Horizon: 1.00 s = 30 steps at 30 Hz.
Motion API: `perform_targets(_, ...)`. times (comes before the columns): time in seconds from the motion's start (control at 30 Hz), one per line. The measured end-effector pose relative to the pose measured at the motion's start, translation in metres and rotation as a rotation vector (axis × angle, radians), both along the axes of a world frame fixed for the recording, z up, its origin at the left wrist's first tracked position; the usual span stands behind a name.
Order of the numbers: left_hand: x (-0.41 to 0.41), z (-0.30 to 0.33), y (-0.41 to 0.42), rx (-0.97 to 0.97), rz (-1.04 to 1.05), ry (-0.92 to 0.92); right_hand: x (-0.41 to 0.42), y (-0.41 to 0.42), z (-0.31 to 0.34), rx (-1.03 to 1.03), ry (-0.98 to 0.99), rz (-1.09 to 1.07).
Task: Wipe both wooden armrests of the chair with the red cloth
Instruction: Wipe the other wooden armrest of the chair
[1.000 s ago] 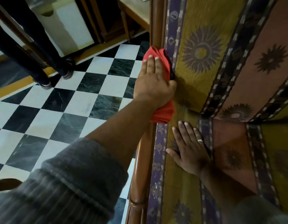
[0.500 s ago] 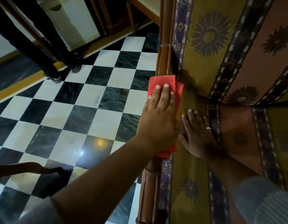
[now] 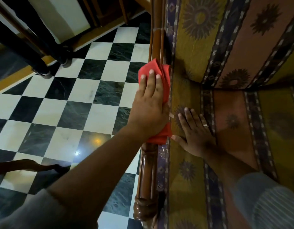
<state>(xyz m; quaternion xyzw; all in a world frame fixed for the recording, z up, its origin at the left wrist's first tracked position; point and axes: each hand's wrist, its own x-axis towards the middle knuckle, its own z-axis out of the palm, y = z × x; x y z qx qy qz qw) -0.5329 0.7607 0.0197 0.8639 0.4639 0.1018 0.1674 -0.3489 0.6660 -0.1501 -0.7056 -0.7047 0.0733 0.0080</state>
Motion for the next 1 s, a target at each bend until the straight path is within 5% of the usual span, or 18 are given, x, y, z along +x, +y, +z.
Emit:
perform_targets(0.23, -0.020, -0.006, -0.048, 0.001, 0.013, 0.053, -0.001, -0.005, 0.002, -0.034, 0.019, -0.002)
perform_targets(0.5, 0.008, -0.005, -0.015, 0.146, -0.042, 0.294, -0.001, -0.006, -0.002, -0.019, 0.015, -0.009)
perform_targets(1.0, -0.054, -0.008, -0.148, -0.037, -0.045, 0.142, -0.029, -0.045, 0.028, -0.270, 0.120, -0.160)
